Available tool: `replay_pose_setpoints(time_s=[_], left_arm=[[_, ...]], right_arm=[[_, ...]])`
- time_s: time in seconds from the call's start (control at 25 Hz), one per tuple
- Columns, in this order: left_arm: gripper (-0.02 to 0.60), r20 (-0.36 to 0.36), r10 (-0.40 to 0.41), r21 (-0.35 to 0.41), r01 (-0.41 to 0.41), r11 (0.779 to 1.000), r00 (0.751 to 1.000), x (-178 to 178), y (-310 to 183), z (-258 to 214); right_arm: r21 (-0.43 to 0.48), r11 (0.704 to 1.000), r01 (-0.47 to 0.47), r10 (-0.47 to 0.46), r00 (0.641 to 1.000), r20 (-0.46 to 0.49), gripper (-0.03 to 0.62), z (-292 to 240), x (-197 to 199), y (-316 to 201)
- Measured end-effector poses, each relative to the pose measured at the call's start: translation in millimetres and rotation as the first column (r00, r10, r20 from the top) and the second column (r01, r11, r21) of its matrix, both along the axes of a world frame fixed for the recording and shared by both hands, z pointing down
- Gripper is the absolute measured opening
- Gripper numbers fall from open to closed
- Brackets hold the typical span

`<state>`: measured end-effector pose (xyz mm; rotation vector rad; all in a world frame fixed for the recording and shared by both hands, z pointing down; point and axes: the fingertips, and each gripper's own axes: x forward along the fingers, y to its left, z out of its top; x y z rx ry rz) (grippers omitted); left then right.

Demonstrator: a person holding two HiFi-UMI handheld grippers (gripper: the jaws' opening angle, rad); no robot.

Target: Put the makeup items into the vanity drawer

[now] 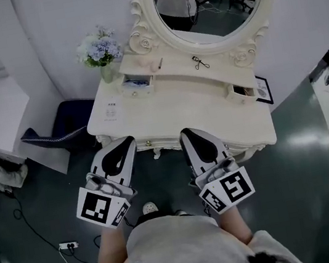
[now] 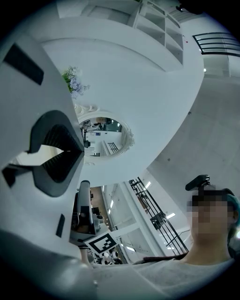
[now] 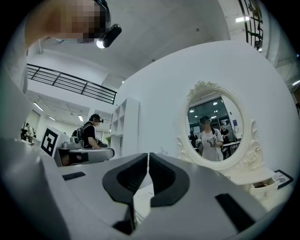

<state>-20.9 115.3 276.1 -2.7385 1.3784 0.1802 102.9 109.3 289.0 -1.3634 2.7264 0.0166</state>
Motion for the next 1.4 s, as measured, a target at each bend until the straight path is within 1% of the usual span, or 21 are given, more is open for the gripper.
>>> replay_pose_setpoints(time_s=[0.16, 0.4, 0.76, 1.12, 1.4], left_arm=[[0.014, 0.001, 0.007, 0.004, -0.007, 1.0, 1.0, -15, -10, 2], [0.014, -0.002, 0.033, 0.002, -0.033, 0.999, 0.999, -35, -21, 7], [0.014, -0.015, 0.062, -0.012, -0.062, 0.998, 0.998, -46, -35, 15], [0.014, -0.019, 0.033, -0.024, -0.033, 0.999, 0.999, -67, -62, 18], [0.014, -0.018, -0.003, -0.027, 0.002, 1.0, 1.0, -74, -98, 18]], right_arm=[[0.009, 1.0, -0.003, 0.003, 1.0, -0.007, 0.026, 1, -16, -7], [0.011, 0.999, -0.042, 0.042, 0.999, -0.008, 0.025, 4, -31, -15], [-0.003, 0.998, -0.069, 0.069, 0.997, -0.023, 0.026, 9, -42, -26], [-0.008, 0.999, -0.033, 0.033, 0.999, -0.041, 0.026, 7, -62, -62], [-0.004, 1.0, 0.005, -0.006, 0.999, -0.05, 0.026, 7, -71, -102]])
